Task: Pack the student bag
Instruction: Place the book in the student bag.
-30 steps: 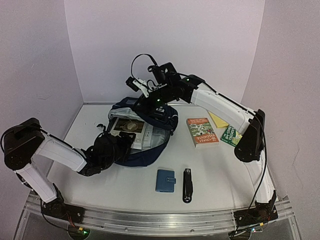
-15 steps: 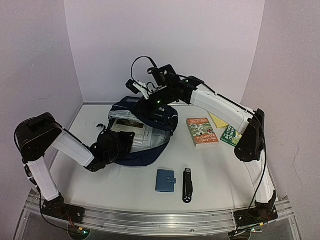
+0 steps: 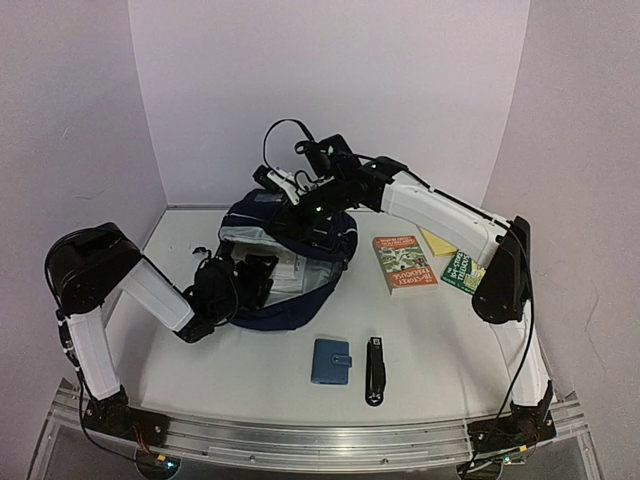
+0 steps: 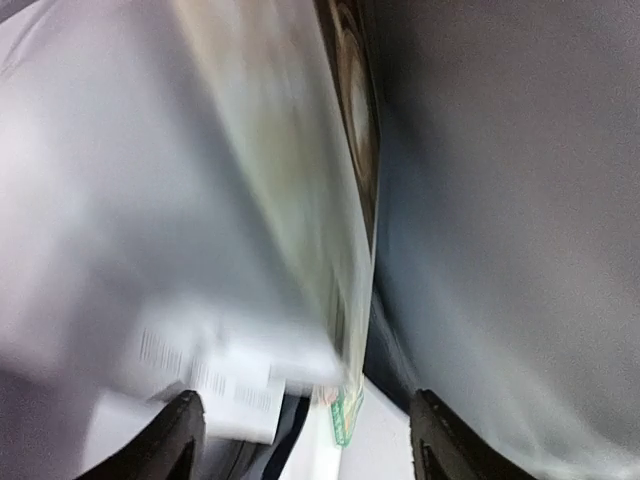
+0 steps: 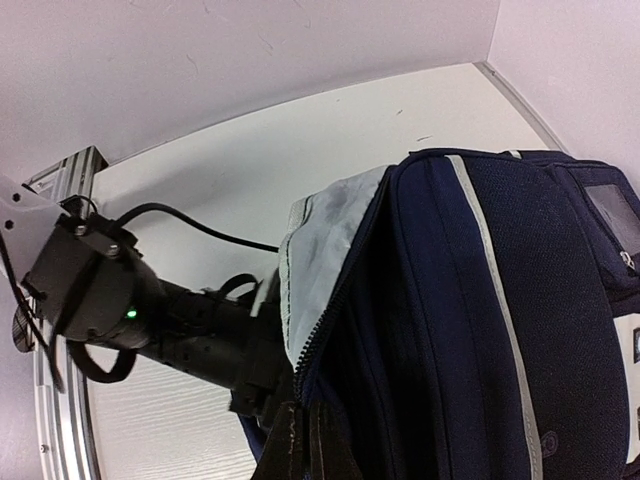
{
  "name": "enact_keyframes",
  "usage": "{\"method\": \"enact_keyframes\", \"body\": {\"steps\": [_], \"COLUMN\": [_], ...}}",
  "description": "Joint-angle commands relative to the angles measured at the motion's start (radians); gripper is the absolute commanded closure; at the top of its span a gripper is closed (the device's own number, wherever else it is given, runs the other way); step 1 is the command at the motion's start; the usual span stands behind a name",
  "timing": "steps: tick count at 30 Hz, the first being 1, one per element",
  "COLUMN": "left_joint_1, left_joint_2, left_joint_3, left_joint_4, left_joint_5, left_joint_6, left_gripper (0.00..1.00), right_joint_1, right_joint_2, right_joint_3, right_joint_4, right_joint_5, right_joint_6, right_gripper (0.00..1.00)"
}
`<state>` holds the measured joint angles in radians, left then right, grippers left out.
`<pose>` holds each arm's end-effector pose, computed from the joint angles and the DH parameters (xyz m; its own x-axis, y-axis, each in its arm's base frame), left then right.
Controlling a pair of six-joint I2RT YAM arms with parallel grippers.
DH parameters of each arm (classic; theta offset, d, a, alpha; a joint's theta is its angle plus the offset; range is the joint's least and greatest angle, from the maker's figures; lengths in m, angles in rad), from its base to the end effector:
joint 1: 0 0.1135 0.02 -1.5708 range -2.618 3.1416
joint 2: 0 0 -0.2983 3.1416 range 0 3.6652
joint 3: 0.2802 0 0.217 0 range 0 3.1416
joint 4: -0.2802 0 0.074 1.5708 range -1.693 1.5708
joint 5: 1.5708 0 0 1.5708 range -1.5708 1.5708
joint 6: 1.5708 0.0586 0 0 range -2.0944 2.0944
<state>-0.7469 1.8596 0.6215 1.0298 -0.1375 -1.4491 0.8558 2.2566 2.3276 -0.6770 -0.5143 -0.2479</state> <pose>0.2689 -0.2380 0.1946 -0.5887 -0.7949 -0.1469 -0.0809 0.2388 -0.9677 0.3162 0.4081 0.3478 -0.1357 -0.4821 -0.8656 -0.9859 0.1519 0.0699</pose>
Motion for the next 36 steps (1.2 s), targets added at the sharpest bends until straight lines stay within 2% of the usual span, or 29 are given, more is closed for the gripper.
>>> {"method": "enact_keyframes", "body": {"steps": [1, 7, 13, 15, 18, 19, 21, 26, 32, 36], "left_joint_1": [-0.060, -0.125, -0.156, -0.158, -0.161, -0.161, -0.161, -0.163, -0.163, -0.163], "left_joint_2": [-0.149, -0.342, -0.562, -0.622, -0.718, -0.750, -0.795, -0.858, -0.893, -0.905], "left_joint_3": [-0.094, -0.202, -0.245, -0.270, -0.278, -0.271, -0.250, -0.217, -0.187, -0.164], "left_joint_4": [-0.111, -0.246, -0.443, -0.470, -0.552, -0.602, -0.686, -0.776, -0.829, -0.856], "left_joint_5": [-0.083, -0.165, -0.209, -0.226, -0.258, -0.266, -0.289, -0.314, -0.335, -0.342], "left_joint_6": [0.059, 0.105, 0.192, 0.207, 0.240, 0.257, 0.281, 0.344, 0.391, 0.415], "left_gripper": [0.26, 0.20, 0.17, 0.16, 0.15, 0.15, 0.14, 0.12, 0.10, 0.08], "right_joint_1": [0.002, -0.002, -0.002, -0.002, -0.003, -0.004, -0.013, -0.117, -0.309, -0.346], "right_joint_2": [-0.057, -0.046, -0.064, -0.069, -0.090, -0.106, -0.141, -0.219, -0.264, -0.259], "right_joint_3": [0.049, 0.029, -0.092, -0.139, -0.205, -0.224, -0.252, -0.323, -0.456, -0.541], "right_joint_4": [0.053, 0.053, 0.054, 0.053, 0.051, 0.051, 0.051, 0.035, -0.008, -0.030], "right_joint_5": [0.006, 0.011, -0.038, -0.054, -0.065, -0.062, -0.046, 0.039, 0.228, 0.381], "right_joint_6": [0.011, 0.013, 0.030, 0.034, 0.045, 0.050, 0.066, 0.125, 0.125, 0.062], "right_gripper": [1.00, 1.00, 0.99, 0.86, 0.48, 0.38, 0.26, 0.13, 0.11, 0.11]}}
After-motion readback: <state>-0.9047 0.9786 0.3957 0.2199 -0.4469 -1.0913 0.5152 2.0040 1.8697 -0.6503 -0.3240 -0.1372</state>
